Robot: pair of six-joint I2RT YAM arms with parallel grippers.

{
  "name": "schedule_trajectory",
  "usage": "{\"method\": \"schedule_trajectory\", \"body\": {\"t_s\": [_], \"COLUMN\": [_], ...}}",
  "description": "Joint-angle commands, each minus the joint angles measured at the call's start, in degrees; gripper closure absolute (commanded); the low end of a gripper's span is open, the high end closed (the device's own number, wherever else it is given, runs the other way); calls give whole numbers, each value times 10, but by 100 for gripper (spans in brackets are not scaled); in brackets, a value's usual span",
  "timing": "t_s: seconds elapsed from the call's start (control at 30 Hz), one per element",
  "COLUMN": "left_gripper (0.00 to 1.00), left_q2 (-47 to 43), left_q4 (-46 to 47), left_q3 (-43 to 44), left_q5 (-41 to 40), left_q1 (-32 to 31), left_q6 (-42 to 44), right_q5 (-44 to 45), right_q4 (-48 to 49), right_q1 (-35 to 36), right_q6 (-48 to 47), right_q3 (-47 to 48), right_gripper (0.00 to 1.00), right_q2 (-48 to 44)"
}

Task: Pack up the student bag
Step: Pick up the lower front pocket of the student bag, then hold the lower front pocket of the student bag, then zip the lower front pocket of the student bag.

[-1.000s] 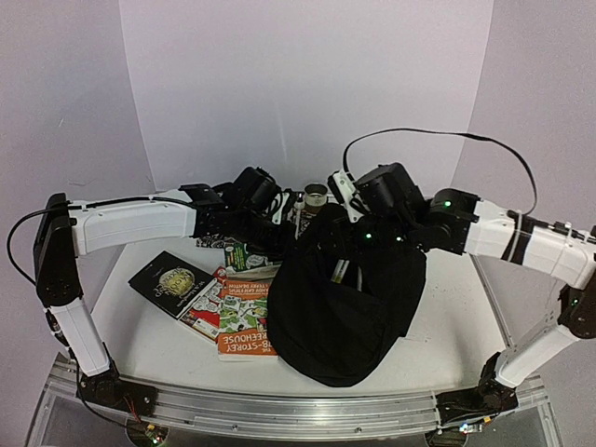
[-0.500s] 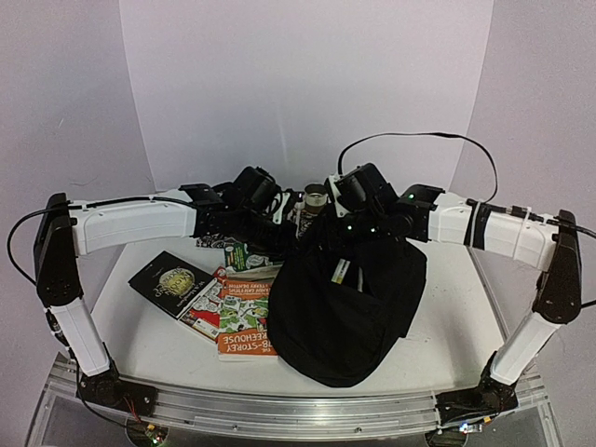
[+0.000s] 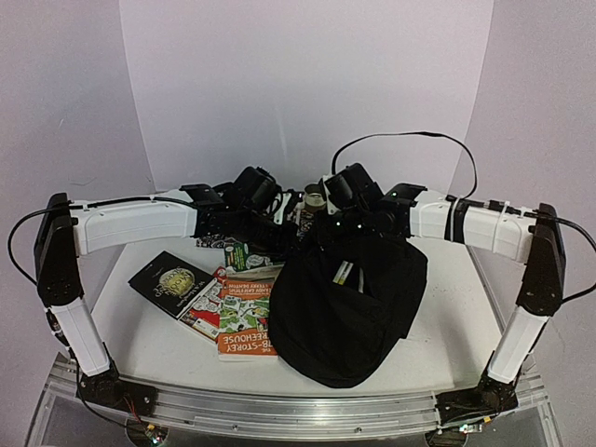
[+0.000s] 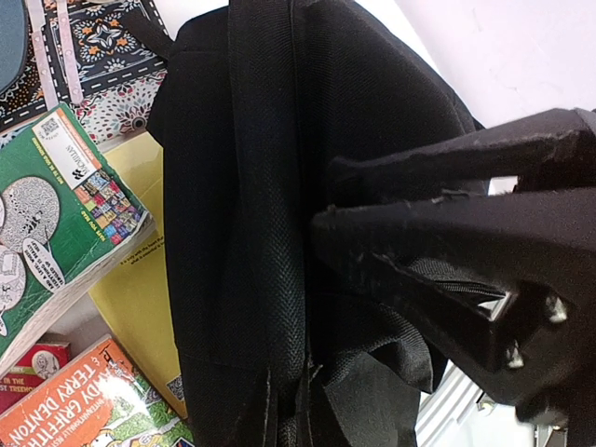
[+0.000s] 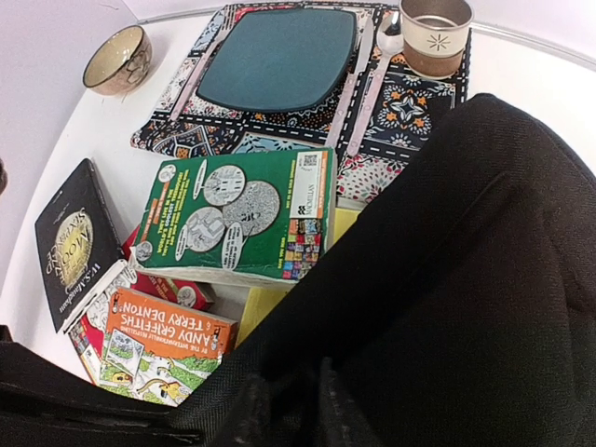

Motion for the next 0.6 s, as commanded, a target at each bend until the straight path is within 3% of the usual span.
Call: {"method": "schedule_trajectory", "body": {"t_s": [0.0, 0.13, 0.57], "left_gripper": [100, 100, 100], "left_q2": [-6, -15, -47], "left_q4": [41, 41, 46], "left_q3": [40, 25, -47], "left_q5": [-7, -36, -52], "left_q1": [4, 5, 48], "left_q6": [2, -1, -75], "right_q5": [-8, -4, 30], "right_q4": [-3, -3, 17], "right_q1": [-3, -3, -4], "right_q6": [1, -15, -46], "right_q3": [17, -7, -158], "right_gripper": [90, 100, 100], "right_q2": [-3, -33, -168]}}
